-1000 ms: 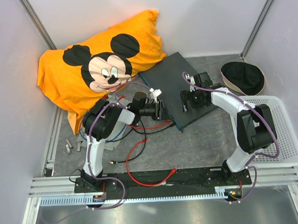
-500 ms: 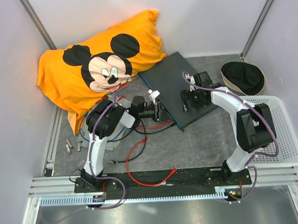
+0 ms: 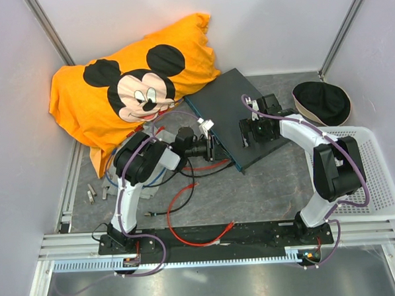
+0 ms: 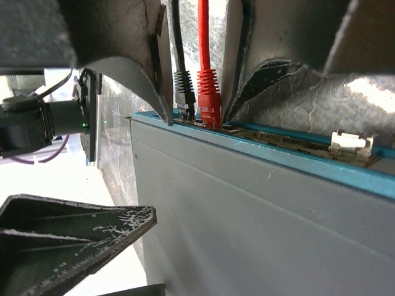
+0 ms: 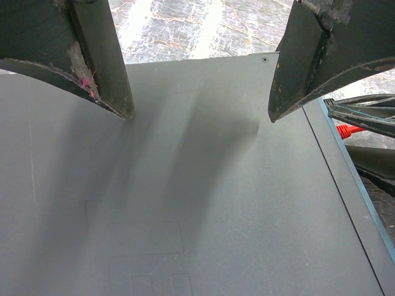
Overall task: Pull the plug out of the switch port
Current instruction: Pull the connector from the switch port.
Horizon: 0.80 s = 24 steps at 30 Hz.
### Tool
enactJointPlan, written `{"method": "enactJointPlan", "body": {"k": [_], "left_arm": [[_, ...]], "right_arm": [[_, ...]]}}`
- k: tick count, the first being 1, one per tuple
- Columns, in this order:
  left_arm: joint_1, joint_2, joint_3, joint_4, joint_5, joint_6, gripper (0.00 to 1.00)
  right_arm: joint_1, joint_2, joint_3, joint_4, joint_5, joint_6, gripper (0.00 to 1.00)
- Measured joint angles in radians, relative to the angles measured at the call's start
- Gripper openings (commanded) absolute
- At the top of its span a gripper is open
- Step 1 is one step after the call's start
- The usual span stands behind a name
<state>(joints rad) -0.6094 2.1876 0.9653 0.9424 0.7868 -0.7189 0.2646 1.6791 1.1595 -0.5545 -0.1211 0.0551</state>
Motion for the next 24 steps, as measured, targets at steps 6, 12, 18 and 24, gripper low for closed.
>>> {"method": "enactJointPlan", "body": {"k": [6,12,18,24], "left_arm": [[-0.005,0.056,0.0,0.084,0.011,-0.025,0.28],[-0.003,0.092,0.001,0.169,0.019,-0.073,0.24],[-0.005,0.091,0.001,0.155,-0.01,-0.13,0.02],[-0.009,0.082,0.052,0.019,-0.013,-0.155,0.02]], "right_arm": [[0.0,0.0,0.0,0.0,0.006,0.0,0.98],[0.0,0.0,0.0,-0.001,0.007,0.0,0.98],[0.0,0.002,0.0,0.001,0.007,0.001,0.98],[-0.003,0.005,0.0,0.011,0.02,0.0,0.98]]}}
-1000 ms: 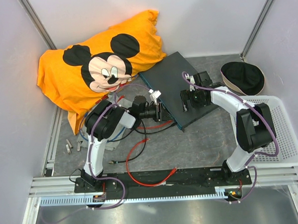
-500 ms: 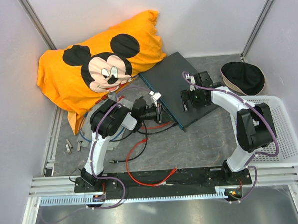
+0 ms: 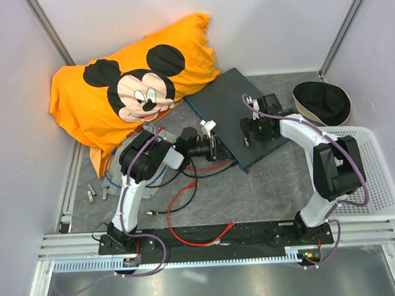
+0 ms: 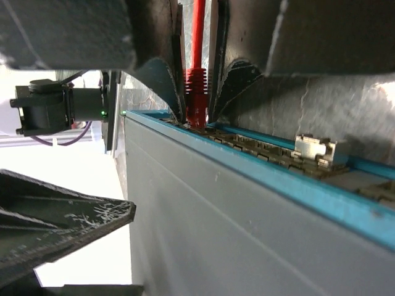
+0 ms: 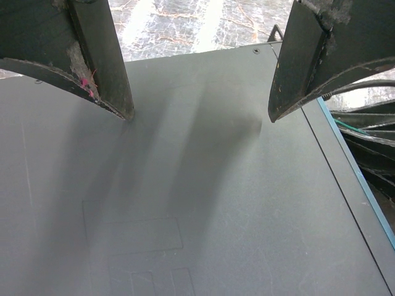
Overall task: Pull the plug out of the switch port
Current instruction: Pull the connector from the switch port.
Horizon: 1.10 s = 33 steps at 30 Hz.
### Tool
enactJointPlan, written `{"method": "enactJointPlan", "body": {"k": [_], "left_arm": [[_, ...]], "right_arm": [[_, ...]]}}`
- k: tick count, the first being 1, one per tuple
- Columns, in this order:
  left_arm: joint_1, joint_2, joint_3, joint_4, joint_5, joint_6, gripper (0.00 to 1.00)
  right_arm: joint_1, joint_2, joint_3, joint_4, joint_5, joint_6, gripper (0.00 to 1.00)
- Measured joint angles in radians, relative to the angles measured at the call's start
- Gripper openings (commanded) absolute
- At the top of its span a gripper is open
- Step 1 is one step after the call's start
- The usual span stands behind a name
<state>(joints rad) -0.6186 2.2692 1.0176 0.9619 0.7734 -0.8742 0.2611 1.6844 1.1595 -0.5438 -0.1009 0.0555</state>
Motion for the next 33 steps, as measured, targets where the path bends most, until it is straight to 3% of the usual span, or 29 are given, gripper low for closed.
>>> {"method": "enactJointPlan", "body": {"k": [7,13,16,21,24,29,31,33], "left_arm": [[-0.006,-0.054,0.07,-0.263,0.019,0.153,0.02],[-0.006,-0.075,0.045,-0.261,0.026,0.258,0.02],[-0.005,-0.074,-0.021,-0.141,0.008,0.212,0.02],[0.004,-0.019,-0.113,0.153,-0.031,-0.026,0.02],[0.023,0.0,-0.052,0.078,0.051,-0.052,0.02],[0.069,0.049,0.15,-0.232,0.284,0.0,0.02],[0.081,0.074,0.164,-0.194,0.329,-0.016,0.02],[0.09,0.1,0.136,-0.032,0.335,-0.116,0.02]], "right_arm": [[-0.002,0.002,0.0,0.007,0.009,-0.002,0.98],[-0.001,0.002,0.0,0.003,0.003,-0.001,0.98],[0.001,0.002,0.0,-0.001,0.001,0.0,0.98],[0.006,0.002,0.0,-0.002,-0.008,0.0,0.98],[0.005,0.002,0.0,0.0,-0.01,0.0,0.98],[0.005,0.002,-0.004,0.006,-0.01,-0.002,0.98],[0.005,0.0,-0.007,0.01,-0.009,-0.005,0.98],[0.005,-0.002,-0.01,0.014,-0.009,-0.009,0.98]]}}
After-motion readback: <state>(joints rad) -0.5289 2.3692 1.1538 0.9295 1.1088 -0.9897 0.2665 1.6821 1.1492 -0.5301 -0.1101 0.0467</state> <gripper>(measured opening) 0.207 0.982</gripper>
